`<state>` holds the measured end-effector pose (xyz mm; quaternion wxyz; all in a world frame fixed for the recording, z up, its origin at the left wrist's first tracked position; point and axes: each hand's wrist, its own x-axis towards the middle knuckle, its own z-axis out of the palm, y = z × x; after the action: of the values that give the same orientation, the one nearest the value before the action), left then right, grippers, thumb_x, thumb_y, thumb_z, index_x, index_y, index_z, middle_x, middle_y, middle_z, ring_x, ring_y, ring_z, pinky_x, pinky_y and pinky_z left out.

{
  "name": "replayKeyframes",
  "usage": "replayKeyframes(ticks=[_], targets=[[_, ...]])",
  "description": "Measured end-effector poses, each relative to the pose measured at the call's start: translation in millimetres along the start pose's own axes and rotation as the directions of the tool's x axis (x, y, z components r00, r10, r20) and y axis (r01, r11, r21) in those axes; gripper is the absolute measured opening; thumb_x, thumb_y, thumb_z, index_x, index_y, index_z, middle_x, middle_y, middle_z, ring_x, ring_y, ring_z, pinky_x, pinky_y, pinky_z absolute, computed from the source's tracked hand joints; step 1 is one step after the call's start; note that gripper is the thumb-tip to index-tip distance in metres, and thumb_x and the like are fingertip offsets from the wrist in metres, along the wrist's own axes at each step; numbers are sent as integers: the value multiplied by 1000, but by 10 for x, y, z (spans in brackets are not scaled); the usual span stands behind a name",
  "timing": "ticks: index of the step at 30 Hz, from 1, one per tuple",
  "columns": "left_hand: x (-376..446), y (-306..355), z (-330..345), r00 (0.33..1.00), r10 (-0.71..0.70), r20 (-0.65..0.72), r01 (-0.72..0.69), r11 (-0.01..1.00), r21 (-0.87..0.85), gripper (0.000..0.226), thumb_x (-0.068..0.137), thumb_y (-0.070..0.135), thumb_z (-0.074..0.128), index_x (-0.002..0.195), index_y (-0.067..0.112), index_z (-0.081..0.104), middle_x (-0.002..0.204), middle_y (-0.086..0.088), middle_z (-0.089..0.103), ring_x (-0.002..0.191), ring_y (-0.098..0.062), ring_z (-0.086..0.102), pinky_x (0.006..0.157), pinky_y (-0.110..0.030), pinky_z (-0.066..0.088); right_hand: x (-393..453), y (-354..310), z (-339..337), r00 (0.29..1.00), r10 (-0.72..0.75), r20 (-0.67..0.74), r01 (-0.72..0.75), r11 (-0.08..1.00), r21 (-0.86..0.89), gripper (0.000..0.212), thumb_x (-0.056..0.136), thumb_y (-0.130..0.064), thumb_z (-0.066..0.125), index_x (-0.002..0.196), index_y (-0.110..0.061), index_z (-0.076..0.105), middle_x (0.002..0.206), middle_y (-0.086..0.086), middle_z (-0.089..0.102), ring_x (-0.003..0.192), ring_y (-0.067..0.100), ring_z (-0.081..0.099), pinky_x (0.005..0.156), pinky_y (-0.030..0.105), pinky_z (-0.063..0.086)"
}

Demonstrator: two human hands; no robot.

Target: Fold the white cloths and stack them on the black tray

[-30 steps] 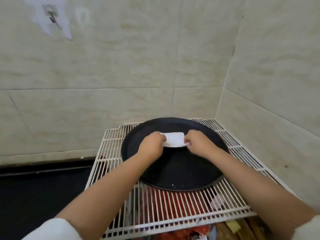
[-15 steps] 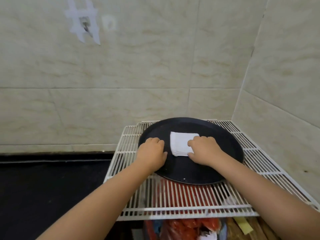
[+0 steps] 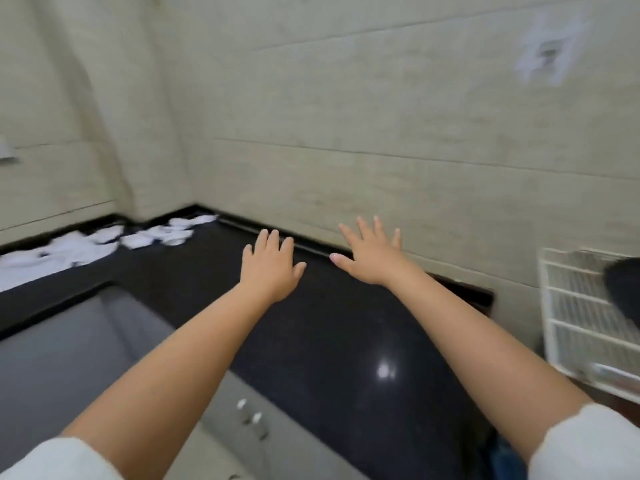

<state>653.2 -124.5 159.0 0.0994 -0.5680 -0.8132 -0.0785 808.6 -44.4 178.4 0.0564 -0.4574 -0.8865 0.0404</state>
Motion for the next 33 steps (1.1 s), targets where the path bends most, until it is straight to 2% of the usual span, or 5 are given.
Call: replayKeyframes(ticks=[3, 7, 13, 24, 33], targets=[[-179, -1046, -55, 984, -180, -1, 180, 983, 38, 60, 96, 44, 35, 146, 14, 20, 156, -11, 12, 146, -26, 3, 115, -48, 16, 398, -1013, 199, 984, -177, 7, 176, 984, 8, 66, 92, -56, 30, 147, -30, 3, 158, 4, -5, 144, 30, -11, 114, 58, -1], [-421, -2218, -44, 913, -406, 40, 402, 912, 81, 60, 97, 43, 32, 147, 14, 16, 157, -11, 8, 146, -26, 1, 116, -48, 13, 865, -2202, 503, 930, -367, 35, 367, 930, 8, 65, 93, -53, 31, 147, -28, 4, 158, 5, -3, 145, 31, -9, 114, 57, 2], [-395, -3717, 166, 807, -588, 54, 577, 804, 144, 59, 98, 44, 30, 147, 15, 14, 157, -11, 7, 146, -27, -1, 116, -49, 12, 1695, -3738, 1024, 819, -569, 67, 569, 822, 25, 64, 93, -52, 31, 147, -28, 6, 158, 5, -1, 145, 30, -8, 114, 58, 2], [641, -5899, 421, 716, -694, 69, 664, 709, 236, 58, 98, 43, 31, 145, 14, 16, 157, -12, 3, 146, -28, -5, 116, -52, 9, 3615, -5693, 1490, 728, -681, 81, 679, 732, 51, 62, 93, -52, 32, 146, -28, 10, 158, 5, 4, 145, 32, -7, 114, 58, 4], [1467, -7558, 1229, 739, -655, 155, 633, 755, 170, 58, 98, 43, 31, 146, 16, 15, 158, -11, 1, 146, -27, -5, 116, -51, 7, 4887, -6815, 2345, 745, -650, 150, 651, 757, 48, 63, 94, -51, 31, 147, -28, 6, 158, 6, 2, 145, 32, -6, 114, 57, 5]])
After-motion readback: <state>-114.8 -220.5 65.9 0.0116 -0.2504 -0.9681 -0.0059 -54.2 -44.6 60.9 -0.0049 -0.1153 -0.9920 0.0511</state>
